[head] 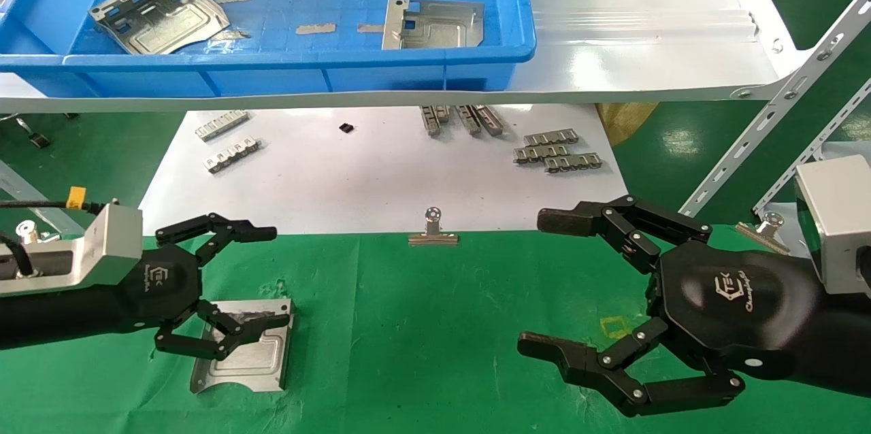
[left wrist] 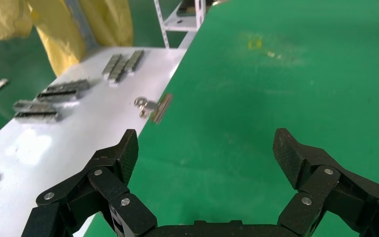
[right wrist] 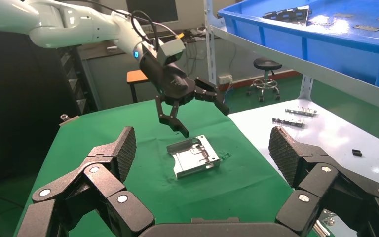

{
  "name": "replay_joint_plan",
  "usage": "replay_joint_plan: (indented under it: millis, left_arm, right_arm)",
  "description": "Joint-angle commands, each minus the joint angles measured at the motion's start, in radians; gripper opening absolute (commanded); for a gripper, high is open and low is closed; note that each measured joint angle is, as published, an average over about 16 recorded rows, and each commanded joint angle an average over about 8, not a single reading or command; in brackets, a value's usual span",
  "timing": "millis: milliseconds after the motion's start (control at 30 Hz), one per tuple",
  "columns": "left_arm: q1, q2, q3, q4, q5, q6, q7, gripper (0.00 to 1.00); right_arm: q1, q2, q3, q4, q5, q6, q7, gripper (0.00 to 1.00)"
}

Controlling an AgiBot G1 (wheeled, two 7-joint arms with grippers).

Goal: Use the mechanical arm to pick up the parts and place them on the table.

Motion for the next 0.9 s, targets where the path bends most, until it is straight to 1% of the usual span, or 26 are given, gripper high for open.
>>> replay_joint_plan:
  millis: [33, 900]
  left_arm:
    - [0.016, -0.006, -0.019, -0.035, -0.007, -0.004, -0.026, 1.0]
    - [0.23, -0.078, -0.266, -0.485, -0.105, -0.05, -0.364, 1.0]
  right_arm:
    - [0.0, 0.0, 0.0, 0.0, 0.0, 0.0, 0.0, 1.0]
    - [0.0, 0.0, 0.0, 0.0, 0.0, 0.0, 0.0, 1.0]
